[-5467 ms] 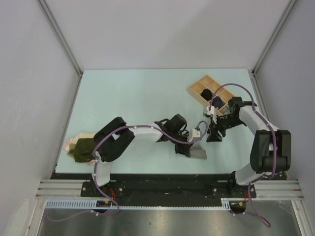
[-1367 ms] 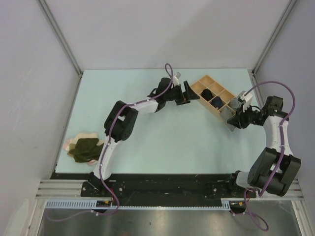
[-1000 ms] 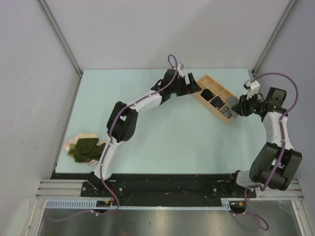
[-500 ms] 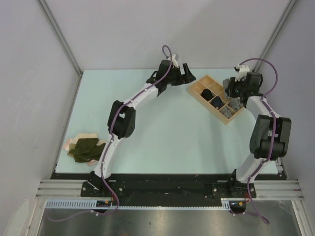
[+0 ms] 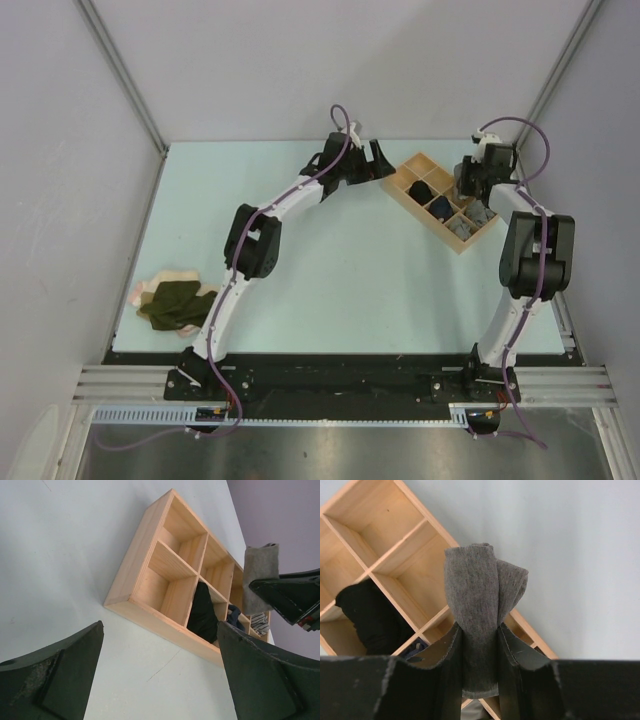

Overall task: Roll the underwear
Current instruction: Place the underwear in the storage box.

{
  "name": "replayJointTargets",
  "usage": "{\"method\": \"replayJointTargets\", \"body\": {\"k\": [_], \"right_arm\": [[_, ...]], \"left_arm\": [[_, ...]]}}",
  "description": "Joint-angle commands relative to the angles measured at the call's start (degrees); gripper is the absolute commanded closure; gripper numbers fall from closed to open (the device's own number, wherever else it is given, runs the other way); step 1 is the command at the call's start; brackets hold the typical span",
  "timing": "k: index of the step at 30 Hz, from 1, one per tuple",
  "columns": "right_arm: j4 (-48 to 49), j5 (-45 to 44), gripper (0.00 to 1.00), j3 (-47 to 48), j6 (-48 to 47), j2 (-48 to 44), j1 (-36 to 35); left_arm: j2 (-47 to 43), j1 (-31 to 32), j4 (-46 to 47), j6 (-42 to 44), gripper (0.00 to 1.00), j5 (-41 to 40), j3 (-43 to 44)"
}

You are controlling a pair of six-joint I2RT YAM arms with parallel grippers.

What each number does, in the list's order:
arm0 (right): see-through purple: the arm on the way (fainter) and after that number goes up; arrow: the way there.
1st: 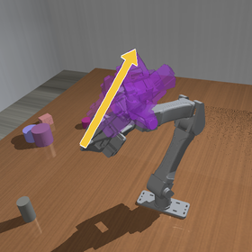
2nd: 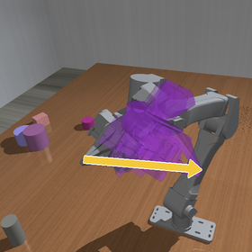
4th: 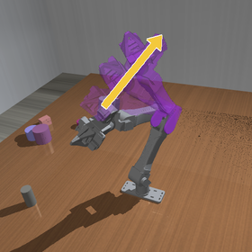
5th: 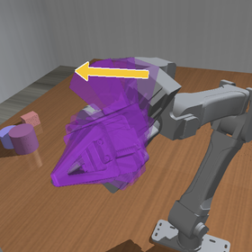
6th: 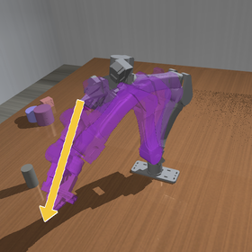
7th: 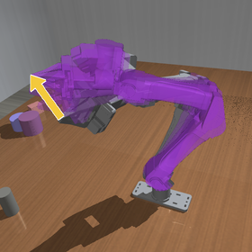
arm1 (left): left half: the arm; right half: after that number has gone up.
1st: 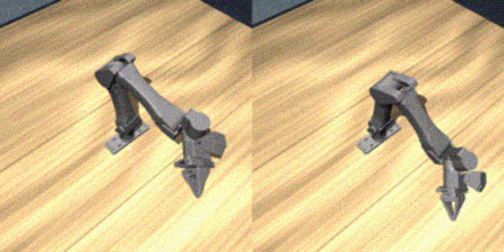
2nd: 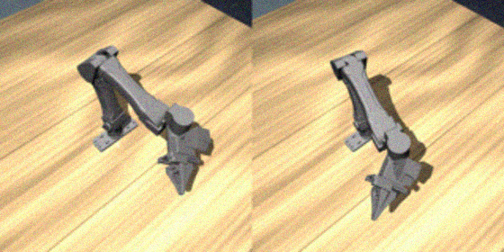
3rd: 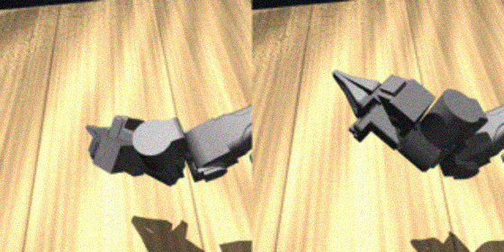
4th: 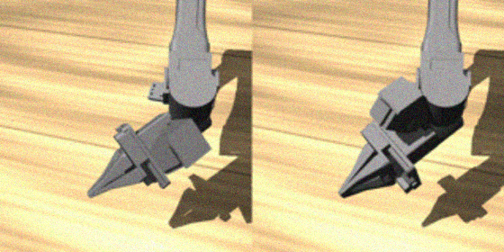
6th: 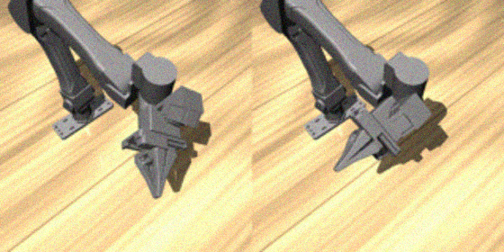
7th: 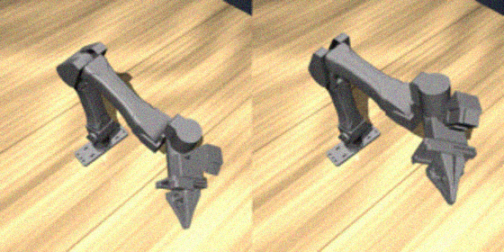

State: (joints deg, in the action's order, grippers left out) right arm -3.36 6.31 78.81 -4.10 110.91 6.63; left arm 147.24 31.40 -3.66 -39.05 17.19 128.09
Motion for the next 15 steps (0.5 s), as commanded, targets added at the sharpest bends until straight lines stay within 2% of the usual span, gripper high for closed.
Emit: {"method": "replayJointTargets", "body": {"k": [1, 9, 15], "right_arm": [[-1.74, -2.26, 1.00, 2.76, 0.41, 1.41, -0.83], [-4.64, -4.11, 1.00, 2.93, -1.26, 3.52, -1.80], [-10.00, -5.69, 1.00, 5.74, -2.93, 5.71, -1.89]], "left_arm": [[-0.73, -0.11, 2.43, -1.64, 0.00, 1.00, 2.16], [0.59, -0.02, 5.94, -6.74, 0.00, 0.56, 1.29], [0.33, 0.24, 6.21, -6.83, 0.00, 0.12, 1.28]]}}
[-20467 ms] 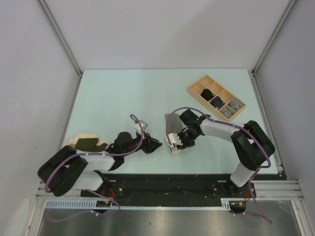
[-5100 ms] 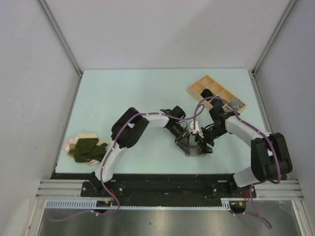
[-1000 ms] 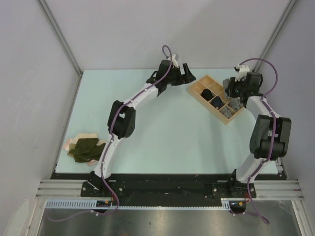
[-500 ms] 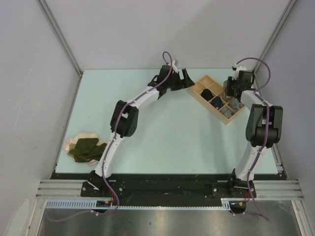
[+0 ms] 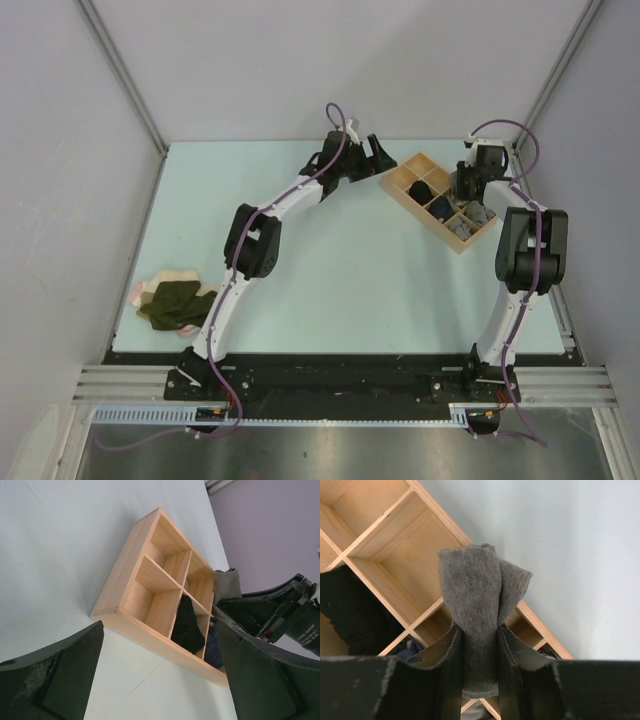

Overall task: Roll the underwear
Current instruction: Place the underwear in the storage box.

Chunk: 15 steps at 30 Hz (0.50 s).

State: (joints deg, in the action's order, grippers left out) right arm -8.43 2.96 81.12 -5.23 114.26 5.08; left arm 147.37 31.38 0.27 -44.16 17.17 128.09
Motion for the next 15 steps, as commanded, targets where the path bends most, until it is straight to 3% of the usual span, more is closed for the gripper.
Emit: {"method": "replayJointTargets", "body": {"k": [1, 6, 15], "right_arm": [[-6.93, -2.69, 1.00, 4.04, -2.06, 2.72, -0.34], [-10.03, -2.96, 1.00, 6.24, -1.01, 3.26, -0.34], [-12.30, -12.00, 1.00, 6.50, 1.54, 5.27, -2.44]], "left_arm": [[0.11, 0.18, 2.28, -1.63, 0.00, 0.06, 1.28], [-0.85, 0.35, 2.80, -1.10, 0.00, 0.14, -0.38], [-2.61, 0.62, 3.59, -0.14, 0.00, 0.23, -2.93]]}}
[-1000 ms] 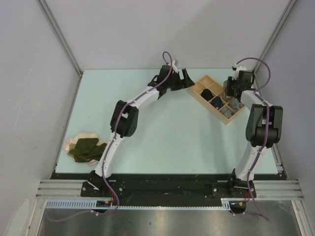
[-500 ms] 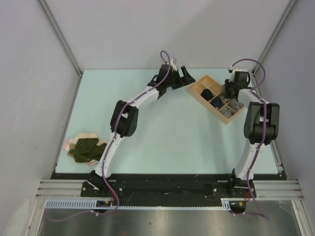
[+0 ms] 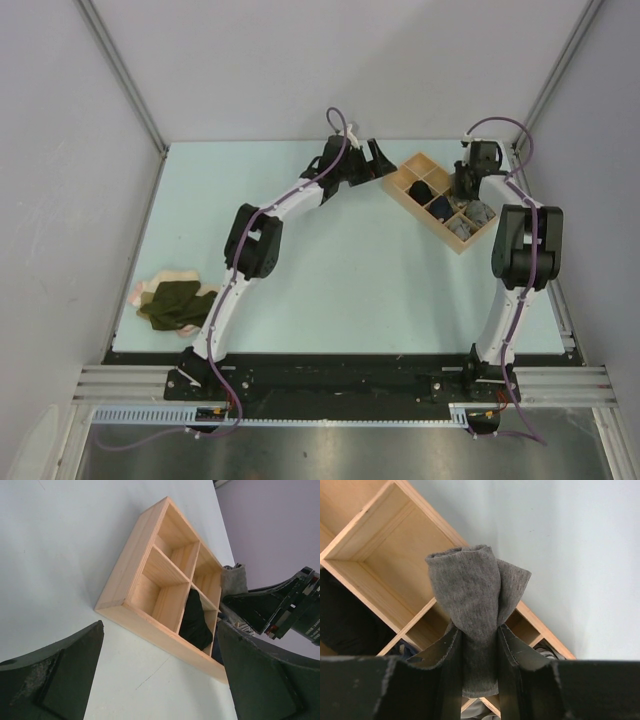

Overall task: Roll the underwear
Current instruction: Place the underwear in the storage box.

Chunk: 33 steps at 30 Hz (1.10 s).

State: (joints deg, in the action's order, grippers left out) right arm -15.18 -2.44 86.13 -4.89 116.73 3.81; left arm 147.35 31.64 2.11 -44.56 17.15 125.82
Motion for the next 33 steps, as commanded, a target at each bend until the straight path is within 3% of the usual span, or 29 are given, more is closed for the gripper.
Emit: {"method": "replayJointTargets", "body": {"k": [1, 16, 19, 20, 28, 33], "right_arm": [[-6.43, -7.22, 1.00, 2.80, 1.28, 4.63, -1.70], [-15.75, -2.15, 1.00, 8.97, 0.41, 11.16, -1.62], [-16.64, 1.28, 0.90, 8.88, -0.91, 9.49, -1.27], [-16.98, 1.73, 0.82, 8.88, -1.09, 8.96, -1.18], [-16.64, 6.65, 0.60, 8.44, -1.27, 4.21, -0.21], [-15.67, 8.24, 0.58, 8.62, -0.83, 2.37, 0.32]], "left_arm": [[-2.68, 0.35, 1.76, 0.43, 0.00, 0.26, -0.84], [-7.69, 0.35, 3.16, 3.77, 0.00, 1.13, -6.64], [-8.39, 0.35, 3.60, 4.12, 0.00, 1.31, -7.78], [-8.57, 0.35, 3.78, 4.21, 0.00, 1.31, -8.39], [-9.54, 0.35, 4.39, 4.39, 0.00, 1.49, -9.72], [-9.80, 0.35, 4.57, 4.39, 0.00, 1.57, -10.07]]}}
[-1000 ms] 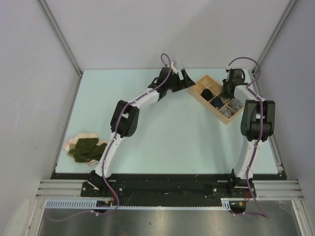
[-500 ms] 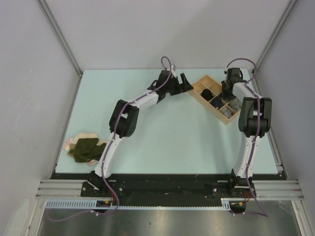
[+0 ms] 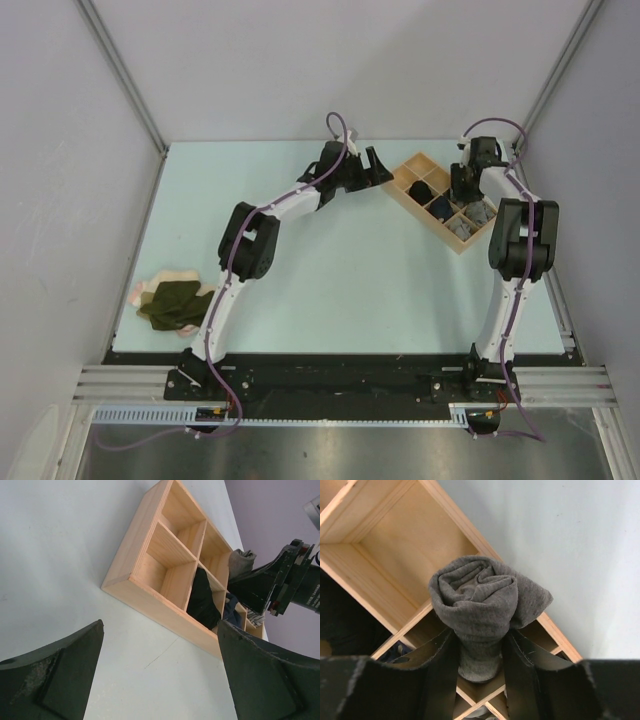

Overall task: Roll the underwear
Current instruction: Place the underwear in the storage box.

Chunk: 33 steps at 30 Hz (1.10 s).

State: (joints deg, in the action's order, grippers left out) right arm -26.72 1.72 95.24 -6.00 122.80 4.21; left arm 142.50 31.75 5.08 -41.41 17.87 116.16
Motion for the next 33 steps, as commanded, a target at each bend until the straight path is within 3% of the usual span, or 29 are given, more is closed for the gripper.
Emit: {"method": "replayJointTargets", "body": {"k": [1, 27, 33], "right_arm": [[-4.04, 4.00, 0.58, -0.15, 0.37, -4.15, 0.01], [-0.61, 6.81, 0.45, 2.58, 0.46, -5.20, 1.59], [1.58, 6.11, 0.47, 1.09, 0.37, -7.14, 1.42]], "left_arm": [[-4.86, 0.24, 1.60, 1.15, 0.00, 0.94, -0.49], [-5.83, 0.24, 2.74, 1.42, 0.00, 1.20, -2.51], [-6.00, 0.24, 2.92, 1.51, 0.00, 1.21, -2.78]]}}
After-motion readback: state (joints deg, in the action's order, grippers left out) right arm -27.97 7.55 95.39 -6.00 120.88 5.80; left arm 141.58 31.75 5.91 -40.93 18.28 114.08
